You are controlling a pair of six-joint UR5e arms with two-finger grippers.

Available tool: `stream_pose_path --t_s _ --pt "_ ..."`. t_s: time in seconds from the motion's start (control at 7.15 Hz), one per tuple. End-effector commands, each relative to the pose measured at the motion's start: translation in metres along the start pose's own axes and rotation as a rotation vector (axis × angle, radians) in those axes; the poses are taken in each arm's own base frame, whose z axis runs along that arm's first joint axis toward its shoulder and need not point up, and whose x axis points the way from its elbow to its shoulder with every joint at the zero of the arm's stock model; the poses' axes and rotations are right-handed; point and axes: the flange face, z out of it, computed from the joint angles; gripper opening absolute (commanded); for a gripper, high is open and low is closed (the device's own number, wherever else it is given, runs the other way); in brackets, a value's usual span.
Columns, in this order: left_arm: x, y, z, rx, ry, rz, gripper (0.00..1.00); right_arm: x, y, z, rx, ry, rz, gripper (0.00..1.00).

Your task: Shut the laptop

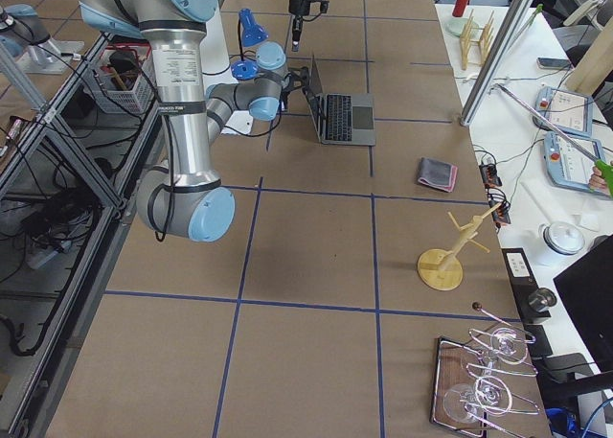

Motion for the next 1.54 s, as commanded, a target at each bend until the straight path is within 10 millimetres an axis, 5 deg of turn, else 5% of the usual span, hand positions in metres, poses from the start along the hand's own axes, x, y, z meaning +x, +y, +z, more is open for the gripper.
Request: stream_pose_path --t_s 0.0,0.28,0.42,0.7,0.98,1.4 --pt "0.01 -0.003 0.033 0.039 -0.043 0.012 0.0 -0.018 -0.002 0.035 0.083 0.029 -0.015 0.0" --pt "0.011 -0.01 0.079 0.061 -0.081 0.018 0.0 -0.014 -0.006 0.043 0.107 0.049 -0.014 0.0" --pt "0.011 -0.012 0.086 0.061 -0.074 0.016 0.0 -0.013 -0.007 0.043 0.115 0.051 -0.014 0.0" --pt "0.011 -0.017 0.081 0.073 -0.07 0.018 0.0 -0.02 -0.023 0.041 0.143 0.043 -0.008 0.0" --pt "0.008 -0.043 0.058 0.125 -0.06 0.001 0.0 -0.023 -0.05 0.052 0.178 0.06 0.0 0.0" --pt "0.0 -0.086 0.041 0.196 -0.036 0.017 0.0 -0.021 -0.084 0.037 0.231 0.058 0.013 0.0"
